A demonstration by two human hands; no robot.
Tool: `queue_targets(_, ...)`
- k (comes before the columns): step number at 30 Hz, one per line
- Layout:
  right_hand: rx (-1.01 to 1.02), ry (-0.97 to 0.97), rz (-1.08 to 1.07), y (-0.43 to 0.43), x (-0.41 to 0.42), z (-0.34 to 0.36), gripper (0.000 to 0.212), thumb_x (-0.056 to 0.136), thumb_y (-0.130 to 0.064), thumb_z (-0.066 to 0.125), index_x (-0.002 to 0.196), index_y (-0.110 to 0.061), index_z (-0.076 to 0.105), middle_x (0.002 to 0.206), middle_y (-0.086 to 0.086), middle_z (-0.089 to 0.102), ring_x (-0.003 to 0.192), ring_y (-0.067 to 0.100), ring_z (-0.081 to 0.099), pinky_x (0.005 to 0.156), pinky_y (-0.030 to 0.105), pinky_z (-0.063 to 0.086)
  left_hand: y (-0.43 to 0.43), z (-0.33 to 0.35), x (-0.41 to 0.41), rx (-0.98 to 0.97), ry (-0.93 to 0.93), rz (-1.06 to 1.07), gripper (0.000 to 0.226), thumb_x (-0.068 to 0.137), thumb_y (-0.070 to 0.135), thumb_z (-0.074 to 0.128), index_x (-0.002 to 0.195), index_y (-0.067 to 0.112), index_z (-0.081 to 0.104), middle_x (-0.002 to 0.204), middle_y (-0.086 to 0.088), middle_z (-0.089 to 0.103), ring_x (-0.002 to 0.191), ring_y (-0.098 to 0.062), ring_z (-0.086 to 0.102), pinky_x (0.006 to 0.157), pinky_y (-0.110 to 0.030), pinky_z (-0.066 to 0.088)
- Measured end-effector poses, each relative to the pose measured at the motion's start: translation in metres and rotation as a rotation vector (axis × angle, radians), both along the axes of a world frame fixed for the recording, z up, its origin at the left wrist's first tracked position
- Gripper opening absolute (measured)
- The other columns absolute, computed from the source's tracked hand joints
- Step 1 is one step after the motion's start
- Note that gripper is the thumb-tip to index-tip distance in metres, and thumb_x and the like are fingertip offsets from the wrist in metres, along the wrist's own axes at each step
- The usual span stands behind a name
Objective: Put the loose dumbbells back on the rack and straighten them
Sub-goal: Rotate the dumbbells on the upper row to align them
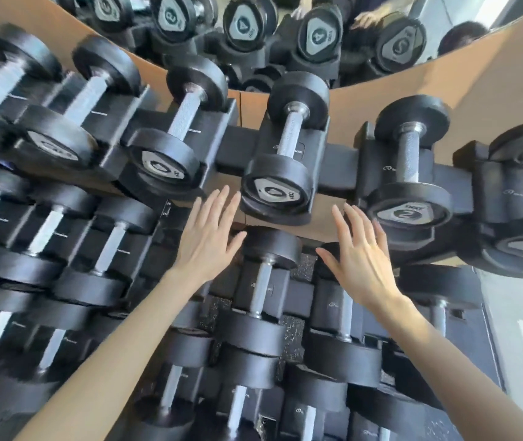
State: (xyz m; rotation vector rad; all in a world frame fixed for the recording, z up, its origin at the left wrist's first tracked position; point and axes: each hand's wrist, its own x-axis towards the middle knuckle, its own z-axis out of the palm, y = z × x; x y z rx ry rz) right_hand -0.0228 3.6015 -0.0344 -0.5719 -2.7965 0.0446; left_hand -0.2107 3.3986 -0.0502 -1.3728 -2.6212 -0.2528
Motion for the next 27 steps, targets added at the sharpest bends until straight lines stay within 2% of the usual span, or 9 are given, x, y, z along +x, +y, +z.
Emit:
queue_targets(2, -0.002, 0.04, -0.007, -0.003, -0.019, 0.008, 0.066, 0.087, -0.04, 0.049, 0.14, -0.005, 0.031, 0.141, 0.017, 0.041, 0.132, 0.032, 0.035, 0.108, 0.048, 0.028, 0.011, 0.008, -0.025, 0.057, -0.028, -0.068, 0.068, 0.094, 0.048, 0.025, 0.148, 0.006, 0.022, 0.152, -0.018, 0.026, 0.14, -0.031, 0.025, 0.114, -0.049, 0.02)
queue_targets(7, -0.106, 0.06, 0.024, 0.002, -0.074, 0.022, 0.071, 0.083, -0.023, 0.067, 0.14, 0.002, 0.031, 0.137, 0.019, 0.045, 0.123, 0.034, 0.046, 0.1, 0.044, 0.043, 0.061, 0.038, -0.066, 0.206, 0.03, -0.452, 0.065, 0.095, 0.045, 0.031, 0.146, 0.005, 0.027, 0.148, -0.015, 0.035, 0.136, -0.028, 0.032, 0.113, -0.041, 0.025)
queue_targets(10, -0.361, 0.074, -0.001, 0.009, -0.099, 0.023, 0.067, 0.083, -0.026, 0.068, 0.136, -0.004, 0.033, 0.128, 0.012, 0.052, 0.111, 0.032, 0.054, 0.085, 0.04, 0.048, 0.091, 0.041, -0.069, 0.319, 0.002, -0.601, 0.059, 0.092, 0.043, 0.041, 0.138, 0.006, 0.041, 0.129, -0.013, 0.052, 0.116, -0.027, 0.048, 0.098, -0.04, 0.04)
queue_targets(13, -0.669, 0.081, -0.015, 0.018, -0.109, 0.022, 0.051, 0.075, -0.025, 0.076, 0.11, -0.016, 0.04, 0.1, -0.003, 0.057, 0.091, 0.021, 0.057, 0.072, 0.028, 0.041, 0.106, 0.028, -0.069, 0.508, -0.066, -0.589, 0.049, 0.09, 0.042, 0.05, 0.125, 0.007, 0.049, 0.11, -0.012, 0.059, 0.098, -0.026, 0.052, 0.086, -0.039, 0.045)
queue_targets(15, -0.698, 0.053, -0.009, 0.023, -0.111, 0.023, 0.047, 0.073, -0.026, 0.078, 0.101, -0.014, 0.041, 0.095, -0.001, 0.057, 0.086, 0.02, 0.055, 0.073, 0.032, 0.043, 0.109, 0.02, -0.071, 0.612, -0.073, -0.581, 0.048, 0.091, 0.043, 0.052, 0.12, 0.004, 0.052, 0.107, -0.013, 0.061, 0.096, -0.025, 0.052, 0.087, -0.037, 0.043)
queue_targets(19, -0.406, -0.092, 0.023, 0.013, -0.12, 0.049, 0.049, 0.076, -0.039, 0.072, 0.097, -0.007, 0.041, 0.091, 0.005, 0.053, 0.085, 0.035, 0.054, 0.067, 0.039, 0.038, 0.099, 0.007, -0.08, 0.811, -0.324, -0.538, 0.046, 0.094, 0.037, 0.051, 0.116, -0.003, 0.055, 0.109, -0.011, 0.057, 0.101, -0.024, 0.052, 0.095, -0.029, 0.04)
queue_targets(21, -0.204, -0.148, 0.039, 0.004, -0.127, 0.066, 0.052, 0.078, -0.044, 0.066, 0.107, -0.007, 0.044, 0.098, 0.008, 0.057, 0.091, 0.037, 0.056, 0.066, 0.036, 0.032, 0.094, -0.002, -0.079, 0.912, -0.514, -0.429, 0.04, 0.089, 0.023, 0.052, 0.116, -0.006, 0.051, 0.11, -0.008, 0.051, 0.104, -0.019, 0.05, 0.098, -0.025, 0.037)
queue_targets(24, -0.043, -0.098, -0.017, -0.004, -0.128, 0.07, 0.06, 0.078, -0.048, 0.065, 0.121, -0.009, 0.048, 0.114, 0.007, 0.061, 0.099, 0.034, 0.058, 0.071, 0.038, 0.04, 0.092, -0.014, -0.068, 0.994, -0.684, -0.276, 0.039, 0.082, 0.017, 0.046, 0.115, -0.004, 0.047, 0.109, -0.008, 0.05, 0.103, -0.012, 0.048, 0.098, -0.02, 0.035)
queue_targets(27, -0.477, 0.216, -0.065, -0.009, -0.115, 0.05, 0.059, 0.075, -0.041, 0.072, 0.124, -0.015, 0.053, 0.118, 0.0, 0.061, 0.107, 0.02, 0.059, 0.091, 0.038, 0.047, 0.096, -0.009, -0.065, 0.921, -0.734, -0.291, 0.041, 0.084, 0.021, 0.048, 0.115, -0.004, 0.048, 0.108, -0.008, 0.05, 0.102, -0.013, 0.048, 0.097, -0.017, 0.034)
